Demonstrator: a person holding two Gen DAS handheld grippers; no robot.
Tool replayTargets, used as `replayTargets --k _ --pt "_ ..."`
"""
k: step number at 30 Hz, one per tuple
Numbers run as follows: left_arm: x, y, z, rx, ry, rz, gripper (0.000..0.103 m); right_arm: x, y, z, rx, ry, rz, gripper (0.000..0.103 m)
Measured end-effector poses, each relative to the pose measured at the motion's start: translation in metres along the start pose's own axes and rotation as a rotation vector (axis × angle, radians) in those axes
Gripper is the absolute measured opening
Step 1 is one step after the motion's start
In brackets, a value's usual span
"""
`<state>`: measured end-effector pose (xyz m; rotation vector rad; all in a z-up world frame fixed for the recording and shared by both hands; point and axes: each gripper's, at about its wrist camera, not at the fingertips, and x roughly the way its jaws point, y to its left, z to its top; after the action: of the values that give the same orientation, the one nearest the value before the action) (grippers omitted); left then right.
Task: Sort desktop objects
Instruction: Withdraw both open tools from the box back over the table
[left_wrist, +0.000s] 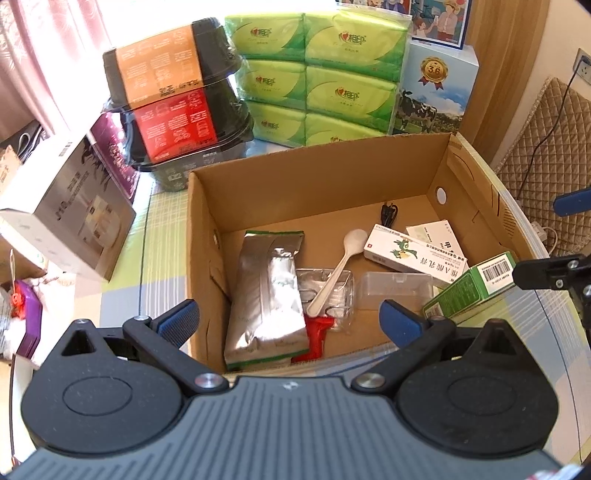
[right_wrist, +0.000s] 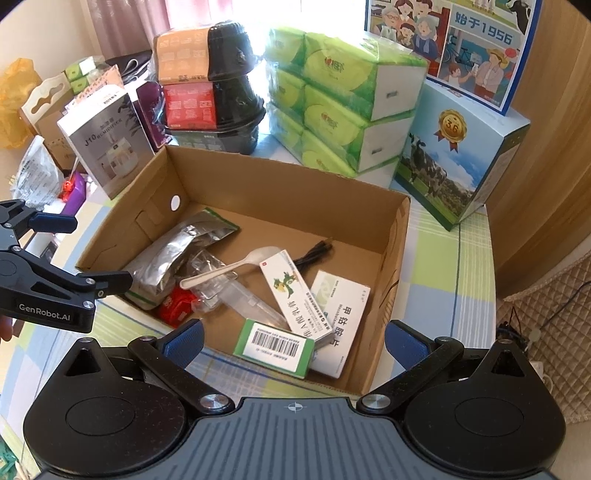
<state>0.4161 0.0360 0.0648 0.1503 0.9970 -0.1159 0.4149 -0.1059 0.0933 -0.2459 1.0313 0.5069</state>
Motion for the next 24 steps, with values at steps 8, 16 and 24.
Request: replayTargets --k 8,16,24 --pt "-0.024 0.002 -0.008 -0.033 -0.018 0.013 0.102 -0.023 0.006 -0.005 0.001 -0.021 0.004 0.101" --pt "-0.05 -0.003 -0.017 -0.048 -0.046 0.013 0.102 -0.046 0.016 -0.011 -0.008 -0.037 0.005 0.101" --pt "-0.075 -0.011 -0.035 -0.054 -0.072 0.036 0.102 -0.066 0.027 -0.026 -0.001 -0.046 0.006 0.101"
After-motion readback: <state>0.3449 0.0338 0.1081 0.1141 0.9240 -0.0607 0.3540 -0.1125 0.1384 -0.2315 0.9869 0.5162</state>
